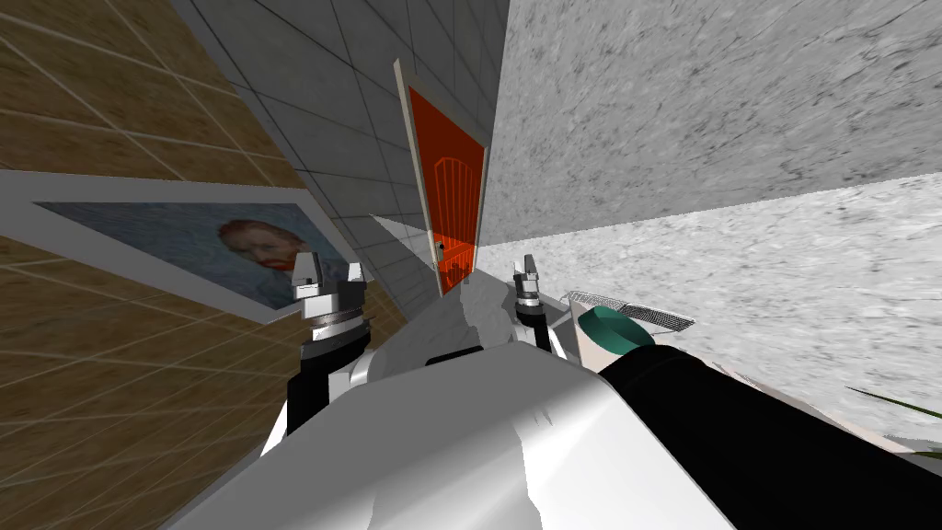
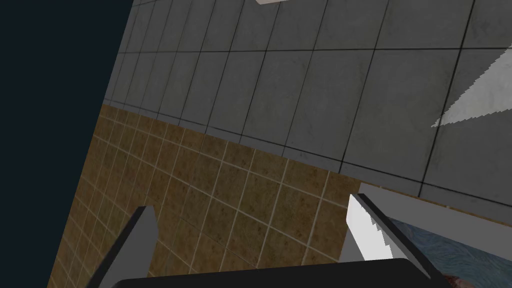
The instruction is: Pull the door open
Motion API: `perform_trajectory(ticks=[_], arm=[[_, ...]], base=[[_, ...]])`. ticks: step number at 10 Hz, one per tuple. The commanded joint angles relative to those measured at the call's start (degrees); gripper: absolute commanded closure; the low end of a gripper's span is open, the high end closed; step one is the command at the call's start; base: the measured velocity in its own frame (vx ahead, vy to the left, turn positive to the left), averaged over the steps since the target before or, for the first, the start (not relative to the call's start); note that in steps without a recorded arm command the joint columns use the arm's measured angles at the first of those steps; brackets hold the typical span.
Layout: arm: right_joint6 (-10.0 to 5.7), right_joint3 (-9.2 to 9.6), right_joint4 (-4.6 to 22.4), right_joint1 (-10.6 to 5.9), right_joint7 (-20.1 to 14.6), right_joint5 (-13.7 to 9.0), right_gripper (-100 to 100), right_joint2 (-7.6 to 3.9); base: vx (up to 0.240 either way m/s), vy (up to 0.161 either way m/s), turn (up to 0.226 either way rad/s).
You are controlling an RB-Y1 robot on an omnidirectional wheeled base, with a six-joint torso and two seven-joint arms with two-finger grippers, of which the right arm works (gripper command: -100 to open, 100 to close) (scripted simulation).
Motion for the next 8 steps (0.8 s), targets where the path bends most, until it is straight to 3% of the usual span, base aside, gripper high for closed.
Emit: perform_trajectory(ticks=[1,8], arm=[[0.12,0.16,1.58,-0.76,1.11,0.84,-100,-0.72],[0.84,1.08,10.56,-5.09,7.45,5.62,-100,-3.88]], base=[[0.064,0.005,0.090],[0.140,-0.012,0.087]])
